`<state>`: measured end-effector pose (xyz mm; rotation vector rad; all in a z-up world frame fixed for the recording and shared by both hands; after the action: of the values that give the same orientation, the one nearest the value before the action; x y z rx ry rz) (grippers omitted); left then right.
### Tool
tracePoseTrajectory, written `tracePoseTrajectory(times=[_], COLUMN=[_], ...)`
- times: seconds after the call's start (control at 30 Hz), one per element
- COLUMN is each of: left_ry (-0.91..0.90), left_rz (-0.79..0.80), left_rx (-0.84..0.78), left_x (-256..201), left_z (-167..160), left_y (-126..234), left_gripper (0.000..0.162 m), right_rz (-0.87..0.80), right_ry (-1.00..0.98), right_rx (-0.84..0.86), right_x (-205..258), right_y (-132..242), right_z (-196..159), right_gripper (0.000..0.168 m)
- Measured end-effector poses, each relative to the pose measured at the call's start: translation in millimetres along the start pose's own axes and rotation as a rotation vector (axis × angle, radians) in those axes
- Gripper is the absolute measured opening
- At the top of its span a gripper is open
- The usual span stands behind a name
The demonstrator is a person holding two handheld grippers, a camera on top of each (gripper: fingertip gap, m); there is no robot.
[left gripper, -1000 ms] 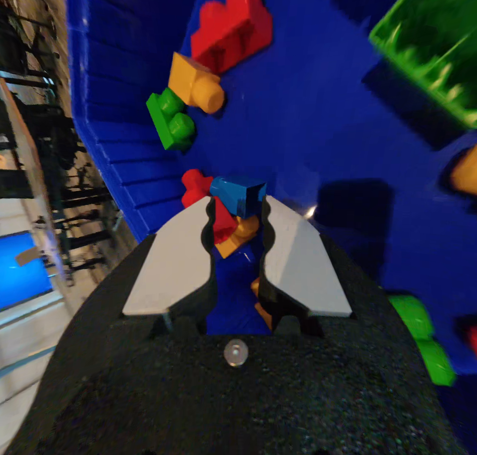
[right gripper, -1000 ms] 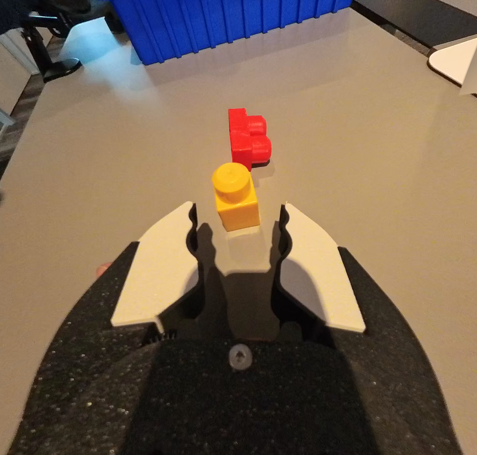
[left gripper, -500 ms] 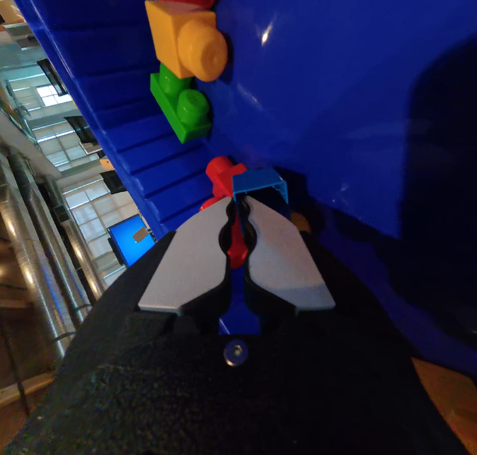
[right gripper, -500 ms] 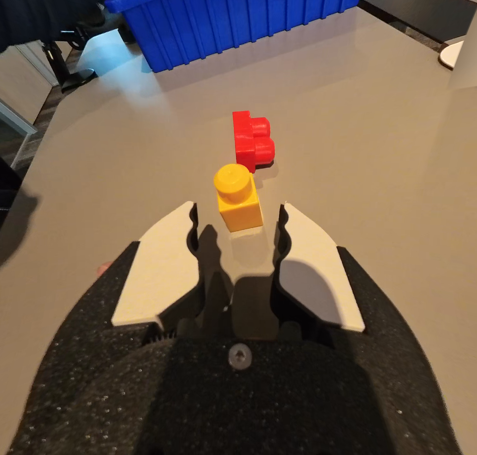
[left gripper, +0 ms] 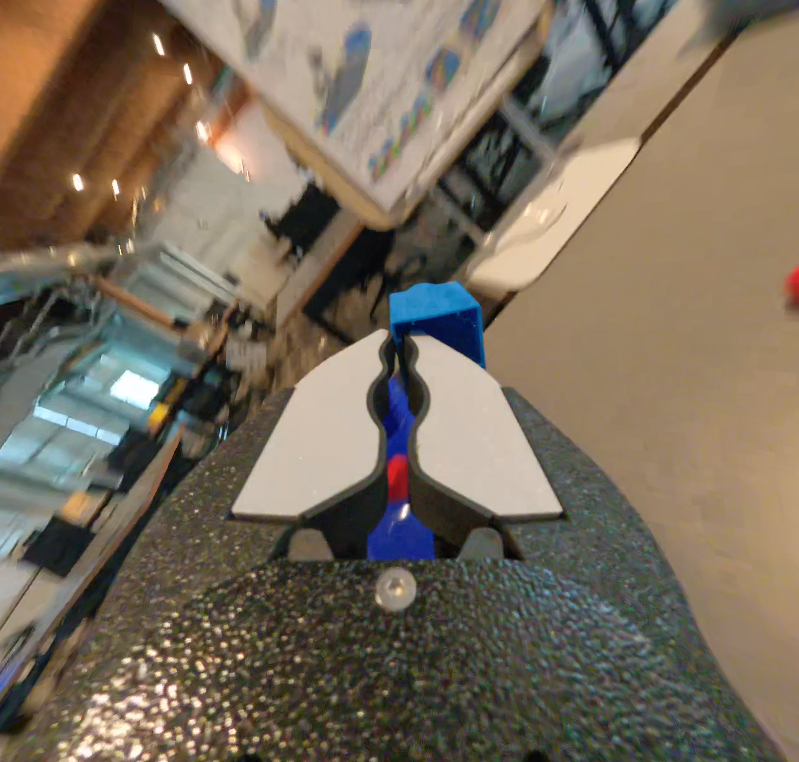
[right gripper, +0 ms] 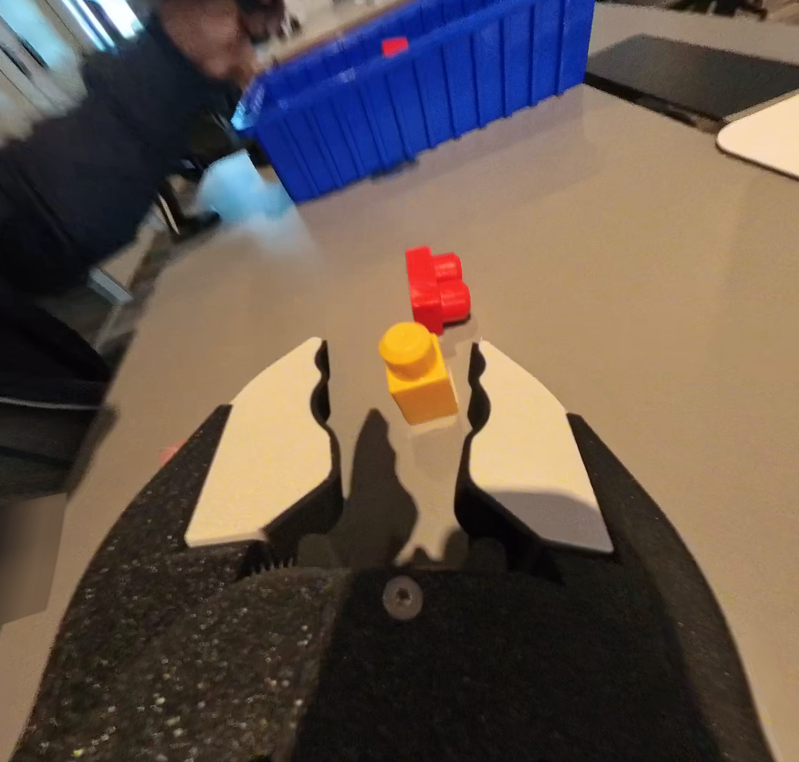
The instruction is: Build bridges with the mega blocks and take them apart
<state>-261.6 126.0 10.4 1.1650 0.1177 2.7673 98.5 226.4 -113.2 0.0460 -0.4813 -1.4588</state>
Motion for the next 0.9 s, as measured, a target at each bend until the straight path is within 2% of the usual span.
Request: tracePoseTrajectory(times=[0.17,0.27,0.37,0.63,0.7,0.77,0.8,0.9], left_ry=[-0.004,-0.078,-0.107,-0.119,-0.120,-0.115,-0.102,-0.034], left_rz=[0.002,0.009,0.006,-0.061,-0.085,-0.095,-0.117,-0.235], left_rx=[-0.360,-0.490,-0.565,-0.646,-0.651,-0.647,-0.636,-0.585], left_x=[-95.2,-148.6,-181.1,-211.5,-216.8,-219.4,-219.9,-216.9], left_z=[74.6,99.6,114.1,121.3,120.8,118.8,116.7,105.6], left_y=[-7.1,-17.9,-22.2,-18.7,-18.6,-19.0,-20.1,-23.9], left_gripper=[0.002,0.001,0.002,0.002,0.002,0.003,0.004,0.023], right_rz=[0.151,0.249,0.348,0.446,0.466,0.469,0.455,0.348], right_ry=[-0.179,-0.326,-0.449,-0.540,-0.536,-0.516,-0.504,-0.404], right_rx=[-0.189,-0.252,-0.301,-0.318,-0.313,-0.314,-0.310,-0.295], right_x=[30.0,43.9,49.8,53.1,55.0,55.7,54.7,48.4], right_y=[7.8,5.6,3.6,-4.4,-7.3,-8.8,-9.4,-7.2], right_z=[33.4,40.4,42.2,37.1,35.7,33.9,32.9,32.2], right_gripper=[0.063,0.066,0.072,0.070,0.057,0.036,0.036,0.036])
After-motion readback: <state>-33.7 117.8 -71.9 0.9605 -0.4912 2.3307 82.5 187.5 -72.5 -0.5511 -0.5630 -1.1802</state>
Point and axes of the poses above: each gripper's, where its closed fingertips meet, y back along the fingers, z out of its top, x = y × z across the jaws, the point moved 7 cm from there along y, back along the fingers, and after that the axes turned 1 degree about -z, right-handed, at the moved point
